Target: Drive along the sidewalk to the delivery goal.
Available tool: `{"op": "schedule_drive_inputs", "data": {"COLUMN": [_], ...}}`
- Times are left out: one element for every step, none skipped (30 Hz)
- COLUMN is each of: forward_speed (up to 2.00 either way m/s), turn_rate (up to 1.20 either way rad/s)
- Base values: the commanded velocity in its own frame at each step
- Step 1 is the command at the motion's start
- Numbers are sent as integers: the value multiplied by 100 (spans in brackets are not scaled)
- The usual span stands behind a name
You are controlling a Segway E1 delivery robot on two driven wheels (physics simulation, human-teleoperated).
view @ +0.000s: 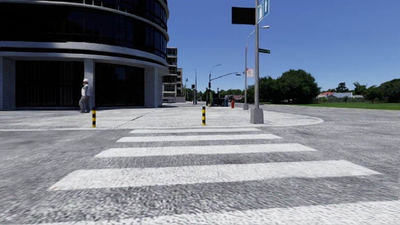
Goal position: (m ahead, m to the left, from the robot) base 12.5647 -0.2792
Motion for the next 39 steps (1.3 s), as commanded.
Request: {"op": "schedule_drive_inputs", "data": {"forward_speed": [200,200,200,200,200,200,200,200,200,200,200,200,200,200,200,200,200,200,200,200,200,200,200,200,200,200,200,200,200,200,200,200,200,200,200,200,200,200,200], "turn_rate": [0,-42,-70,-100,-112,-112,-117,-118,-110,-7,-1,0,0,0,0,0,0,0,0,0,0,0,0,0,0,0,0,0,0,0,0,0,0,0,0,0,0,0,0]}}
